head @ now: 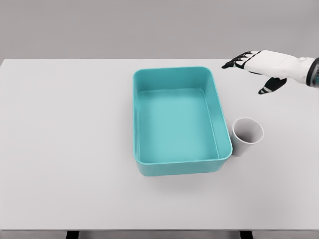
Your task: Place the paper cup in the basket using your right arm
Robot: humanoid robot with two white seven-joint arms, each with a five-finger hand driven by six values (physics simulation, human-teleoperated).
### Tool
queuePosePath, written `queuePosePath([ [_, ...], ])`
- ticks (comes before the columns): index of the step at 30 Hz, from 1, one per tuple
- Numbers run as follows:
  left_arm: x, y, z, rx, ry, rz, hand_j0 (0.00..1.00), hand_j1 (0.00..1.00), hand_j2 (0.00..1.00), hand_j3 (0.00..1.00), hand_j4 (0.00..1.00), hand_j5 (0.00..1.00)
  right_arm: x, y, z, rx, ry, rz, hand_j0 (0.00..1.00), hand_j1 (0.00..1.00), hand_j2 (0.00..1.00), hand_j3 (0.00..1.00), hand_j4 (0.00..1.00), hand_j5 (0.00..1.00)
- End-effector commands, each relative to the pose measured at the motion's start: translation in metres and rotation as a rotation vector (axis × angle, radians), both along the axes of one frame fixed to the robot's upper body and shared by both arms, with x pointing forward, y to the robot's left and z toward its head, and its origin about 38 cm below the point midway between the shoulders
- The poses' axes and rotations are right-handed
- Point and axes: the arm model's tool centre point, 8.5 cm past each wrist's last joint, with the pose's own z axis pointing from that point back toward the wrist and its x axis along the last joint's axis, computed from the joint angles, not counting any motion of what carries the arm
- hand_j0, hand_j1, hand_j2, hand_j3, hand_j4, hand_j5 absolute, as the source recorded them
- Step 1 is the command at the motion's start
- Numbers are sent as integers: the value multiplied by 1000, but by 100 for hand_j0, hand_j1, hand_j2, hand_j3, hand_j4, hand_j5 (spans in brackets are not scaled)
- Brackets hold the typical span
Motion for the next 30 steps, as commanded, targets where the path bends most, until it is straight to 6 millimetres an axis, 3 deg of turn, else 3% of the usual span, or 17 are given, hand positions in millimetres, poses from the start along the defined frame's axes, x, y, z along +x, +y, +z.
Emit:
queuePosePath([
  [1,0,0,0,0,1,0,100,100,100,100,100,100,-1,0,4,1,-5,-4,100,100,100,100,100,100],
  [4,0,0,0,0,-1,0,100,100,100,100,100,100,-1,-12,17,9,-33,-21,100,100,100,100,100,100],
  [6,0,0,0,0,1,0,100,100,100,100,100,100,-11,-39,30,15,-18,-47,100,100,100,100,100,100],
  [7,0,0,0,0,1,0,100,100,100,100,100,100,-19,-53,28,49,86,-42,100,100,100,100,100,100],
  [9,0,0,0,0,-1,2,100,100,100,100,100,100,-19,-78,39,325,136,-57,100,100,100,100,100,100],
  [11,0,0,0,0,-1,0,100,100,100,100,100,100,-18,-107,34,580,190,-123,100,100,100,100,100,100],
  [14,0,0,0,0,-1,0,100,100,100,100,100,100,-27,-125,18,793,246,-162,100,100,100,100,100,100],
  [23,0,0,0,0,-1,0,100,100,100,100,100,100,-66,-142,-62,791,414,-258,100,100,100,100,100,100],
  [30,0,0,0,0,1,0,100,100,100,100,100,100,-78,-132,-92,790,476,-244,100,100,100,100,100,100],
])
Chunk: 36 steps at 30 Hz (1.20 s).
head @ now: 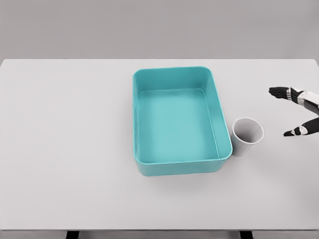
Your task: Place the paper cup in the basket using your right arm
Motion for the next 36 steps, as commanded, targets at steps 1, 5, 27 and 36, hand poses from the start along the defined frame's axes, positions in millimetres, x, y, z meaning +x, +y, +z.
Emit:
queuePosePath([
  [1,0,0,0,0,-1,0,100,100,100,100,100,100,-1,8,-9,4,14,21,100,100,100,100,100,100],
  [5,0,0,0,0,1,0,100,100,100,100,100,100,0,30,-31,12,38,58,100,100,100,100,100,100],
  [27,0,0,0,0,-1,0,100,100,100,100,100,100,0,59,-62,49,80,98,100,100,100,100,100,100],
  [36,0,0,0,0,1,0,100,100,100,100,100,100,0,66,-58,52,70,122,100,100,100,100,100,100],
])
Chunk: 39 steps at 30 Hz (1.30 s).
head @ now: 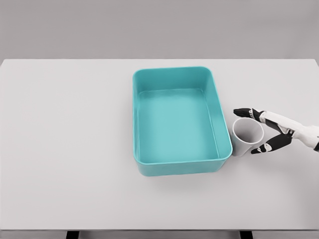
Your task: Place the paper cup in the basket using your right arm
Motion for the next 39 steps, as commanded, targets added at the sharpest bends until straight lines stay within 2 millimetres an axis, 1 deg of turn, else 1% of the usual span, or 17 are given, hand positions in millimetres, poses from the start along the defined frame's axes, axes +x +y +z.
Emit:
queuePosePath([
  [1,0,0,0,0,-1,0,100,100,100,100,100,100,0,5,3,15,-6,12,100,100,100,100,100,100],
  [21,0,0,0,0,1,0,100,100,100,100,100,100,-2,11,3,19,-2,30,100,100,100,100,100,100],
  [22,0,0,0,0,-1,0,100,100,100,100,100,100,-2,11,3,19,-2,30,99,99,99,99,99,99],
  [25,0,0,0,0,-1,0,100,100,100,100,100,100,-1,10,4,17,-1,26,89,89,89,89,89,89],
  [26,0,0,0,0,-1,0,100,100,100,100,100,100,-1,9,4,15,-1,23,88,88,88,88,88,88],
  [30,0,0,0,0,1,-1,100,100,100,100,100,100,0,6,8,14,-14,20,88,88,88,88,88,88],
  [34,0,0,0,0,-1,0,100,100,100,100,100,100,-1,7,8,13,-15,24,78,78,78,78,78,78],
  [36,0,0,0,0,-1,0,100,100,100,100,100,100,0,7,9,14,-19,24,75,75,75,75,75,75],
  [38,0,0,0,0,1,0,100,100,100,100,100,100,1,7,11,17,-25,24,75,75,75,75,75,75],
  [39,0,0,0,0,-1,0,100,100,100,100,100,100,1,11,15,23,-35,35,75,75,75,75,75,75],
])
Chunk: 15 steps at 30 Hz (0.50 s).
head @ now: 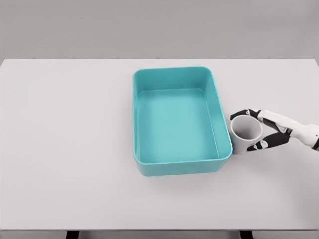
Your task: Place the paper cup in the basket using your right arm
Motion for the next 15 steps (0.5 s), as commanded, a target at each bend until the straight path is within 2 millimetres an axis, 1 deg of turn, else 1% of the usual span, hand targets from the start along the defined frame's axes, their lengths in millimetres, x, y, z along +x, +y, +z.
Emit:
queuePosePath([
  [1,0,0,0,0,-1,0,100,100,100,100,100,100,1,4,6,15,-14,9,75,75,75,75,75,75],
  [5,0,0,0,0,1,0,100,100,100,100,100,100,7,-3,20,32,-51,-16,77,77,77,77,77,77],
  [11,0,0,0,0,-1,0,100,100,100,100,100,100,18,-17,50,61,-141,-68,79,79,79,79,79,79],
  [15,0,0,0,0,-1,0,100,100,100,100,100,100,20,-16,55,83,-155,-74,79,79,79,79,79,79],
])
